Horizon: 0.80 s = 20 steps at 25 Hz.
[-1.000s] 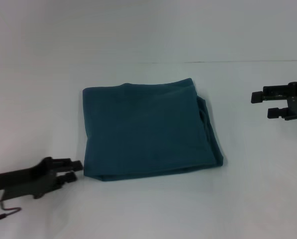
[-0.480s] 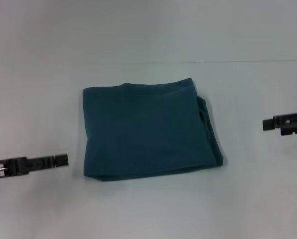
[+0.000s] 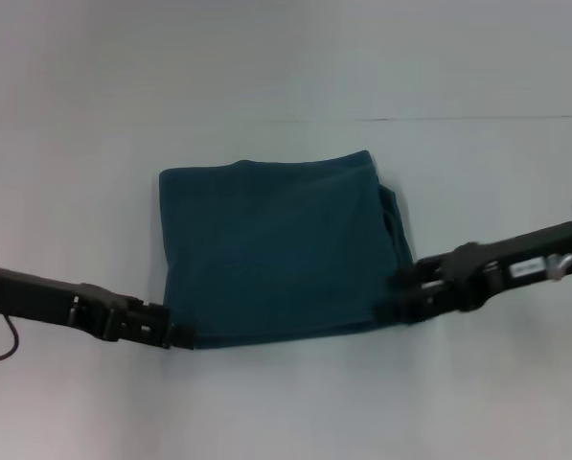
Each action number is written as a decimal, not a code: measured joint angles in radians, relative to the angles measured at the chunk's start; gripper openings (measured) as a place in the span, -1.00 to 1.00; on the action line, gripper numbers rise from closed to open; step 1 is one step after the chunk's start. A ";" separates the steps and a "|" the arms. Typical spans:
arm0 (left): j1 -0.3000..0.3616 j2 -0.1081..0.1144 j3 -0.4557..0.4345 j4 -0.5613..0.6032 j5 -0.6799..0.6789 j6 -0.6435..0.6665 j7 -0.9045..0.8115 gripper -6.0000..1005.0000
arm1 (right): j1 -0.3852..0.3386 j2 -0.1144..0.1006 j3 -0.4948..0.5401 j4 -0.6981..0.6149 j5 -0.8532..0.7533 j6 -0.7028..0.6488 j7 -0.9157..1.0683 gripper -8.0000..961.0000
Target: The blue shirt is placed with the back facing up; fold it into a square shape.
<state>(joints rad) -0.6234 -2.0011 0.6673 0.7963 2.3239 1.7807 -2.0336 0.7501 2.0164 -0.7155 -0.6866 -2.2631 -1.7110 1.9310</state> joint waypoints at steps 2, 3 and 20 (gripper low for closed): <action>-0.010 0.001 0.025 0.000 0.001 -0.002 0.002 0.76 | 0.010 0.016 -0.045 0.000 -0.002 -0.001 -0.027 0.84; -0.015 0.001 0.038 0.000 0.002 -0.004 0.003 0.76 | 0.014 0.024 -0.082 -0.002 -0.003 0.005 -0.037 0.84; -0.104 -0.048 0.119 -0.004 -0.004 -0.067 0.071 0.76 | -0.012 0.014 -0.118 -0.033 0.001 0.058 -0.052 0.84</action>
<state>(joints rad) -0.7270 -2.0487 0.7863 0.7923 2.3201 1.7134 -1.9628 0.7380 2.0308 -0.8338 -0.7194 -2.2625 -1.6535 1.8792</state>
